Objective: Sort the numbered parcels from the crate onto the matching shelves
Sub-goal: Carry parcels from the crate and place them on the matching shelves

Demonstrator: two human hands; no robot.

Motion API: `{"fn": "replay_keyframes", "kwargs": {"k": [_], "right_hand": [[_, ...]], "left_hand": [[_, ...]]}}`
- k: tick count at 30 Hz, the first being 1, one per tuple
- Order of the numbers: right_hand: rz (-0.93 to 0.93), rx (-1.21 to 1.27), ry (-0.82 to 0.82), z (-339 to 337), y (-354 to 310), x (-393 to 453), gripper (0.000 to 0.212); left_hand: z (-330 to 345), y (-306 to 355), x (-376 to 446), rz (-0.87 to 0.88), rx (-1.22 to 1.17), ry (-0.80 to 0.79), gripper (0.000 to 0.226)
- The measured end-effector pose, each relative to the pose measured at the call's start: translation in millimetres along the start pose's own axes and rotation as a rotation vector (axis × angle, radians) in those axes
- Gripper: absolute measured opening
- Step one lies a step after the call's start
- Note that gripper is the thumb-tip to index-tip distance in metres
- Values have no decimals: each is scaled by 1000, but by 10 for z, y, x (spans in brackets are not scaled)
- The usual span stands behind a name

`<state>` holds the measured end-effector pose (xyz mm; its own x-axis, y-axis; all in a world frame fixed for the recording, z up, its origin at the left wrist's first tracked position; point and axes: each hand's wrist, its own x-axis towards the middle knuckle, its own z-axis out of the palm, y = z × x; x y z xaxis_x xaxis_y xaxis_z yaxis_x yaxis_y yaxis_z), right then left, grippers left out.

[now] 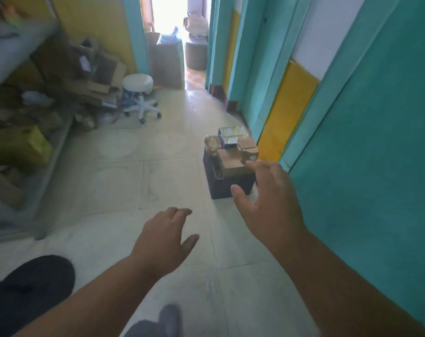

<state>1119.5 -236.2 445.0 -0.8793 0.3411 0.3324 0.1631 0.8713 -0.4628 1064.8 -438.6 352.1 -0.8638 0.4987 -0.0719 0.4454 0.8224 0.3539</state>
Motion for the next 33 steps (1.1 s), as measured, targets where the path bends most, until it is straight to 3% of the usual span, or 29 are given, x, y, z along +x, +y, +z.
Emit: {"fn": "replay_keyframes", "kwargs": {"k": [6, 13, 21, 28, 33], "right_hand": [[89, -70, -4, 648, 373, 1327, 51], [208, -151, 107, 737, 853, 2705, 52], [281, -151, 73, 1278, 1816, 4206, 52], [334, -112, 12, 1792, 2305, 5475, 54], [440, -141, 22, 2387, 2642, 6003, 59]], "left_hand": [[-93, -261, 1743, 111, -39, -30, 62], [-483, -37, 3629, 319, 42, -133, 54], [-124, 270, 5735, 382, 93, -237, 60], [-154, 81, 7097, 391, 185, -280, 61], [278, -96, 8166, 505, 208, -428, 63]]}}
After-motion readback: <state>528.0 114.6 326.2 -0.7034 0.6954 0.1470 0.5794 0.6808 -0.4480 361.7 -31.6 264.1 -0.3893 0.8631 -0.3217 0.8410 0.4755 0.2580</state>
